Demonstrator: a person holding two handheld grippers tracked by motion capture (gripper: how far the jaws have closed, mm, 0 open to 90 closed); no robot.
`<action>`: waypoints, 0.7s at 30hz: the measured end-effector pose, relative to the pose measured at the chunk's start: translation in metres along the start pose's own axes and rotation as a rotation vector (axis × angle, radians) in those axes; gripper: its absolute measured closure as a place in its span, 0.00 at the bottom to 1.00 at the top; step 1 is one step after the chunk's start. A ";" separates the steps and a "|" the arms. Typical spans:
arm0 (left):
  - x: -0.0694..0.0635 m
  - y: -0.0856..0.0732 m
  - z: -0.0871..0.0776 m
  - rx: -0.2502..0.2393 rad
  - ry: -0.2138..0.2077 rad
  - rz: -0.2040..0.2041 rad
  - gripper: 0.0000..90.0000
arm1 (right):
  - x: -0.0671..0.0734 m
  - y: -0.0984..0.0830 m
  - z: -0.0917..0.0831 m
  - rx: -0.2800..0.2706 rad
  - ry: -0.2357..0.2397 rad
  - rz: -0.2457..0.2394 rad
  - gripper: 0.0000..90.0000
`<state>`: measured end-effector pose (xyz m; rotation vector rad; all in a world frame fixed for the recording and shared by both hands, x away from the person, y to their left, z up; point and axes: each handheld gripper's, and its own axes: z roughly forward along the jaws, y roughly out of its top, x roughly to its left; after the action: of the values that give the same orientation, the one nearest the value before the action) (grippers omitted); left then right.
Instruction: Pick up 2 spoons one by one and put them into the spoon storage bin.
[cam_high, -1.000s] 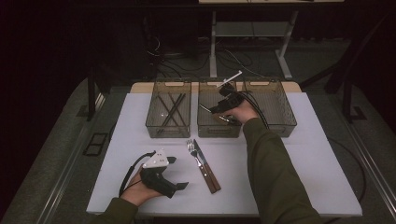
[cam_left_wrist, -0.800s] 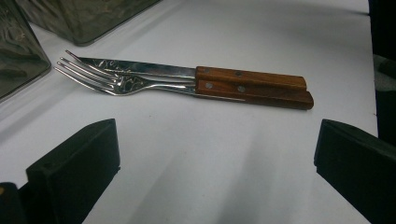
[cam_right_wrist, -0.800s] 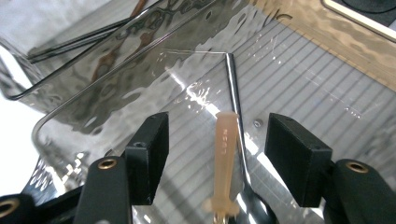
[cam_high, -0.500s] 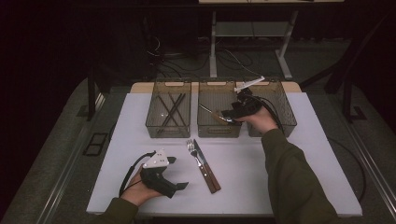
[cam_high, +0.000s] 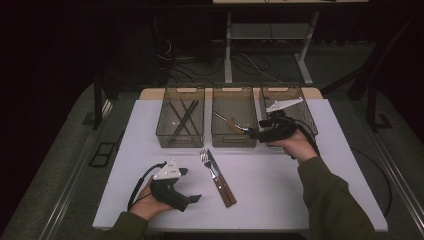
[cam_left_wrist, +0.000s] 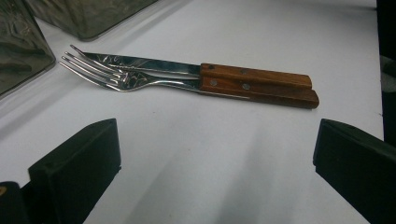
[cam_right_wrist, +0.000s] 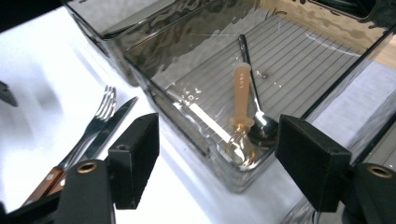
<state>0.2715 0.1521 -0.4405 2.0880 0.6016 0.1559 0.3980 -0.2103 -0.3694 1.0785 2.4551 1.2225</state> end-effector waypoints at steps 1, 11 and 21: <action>0.000 0.000 0.000 0.000 0.001 -0.001 0.00 | 0.001 -0.002 -0.002 -0.003 0.003 0.004 0.33; 0.000 0.000 0.000 0.008 0.000 0.001 0.01 | 0.021 -0.031 -0.017 -0.036 0.019 -0.018 0.33; 0.001 0.000 0.000 0.019 0.004 0.020 0.01 | 0.040 -0.054 -0.028 -0.038 0.031 -0.034 0.41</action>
<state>0.2719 0.1528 -0.4403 2.1133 0.5864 0.1664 0.3281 -0.2212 -0.3874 1.0112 2.4517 1.2795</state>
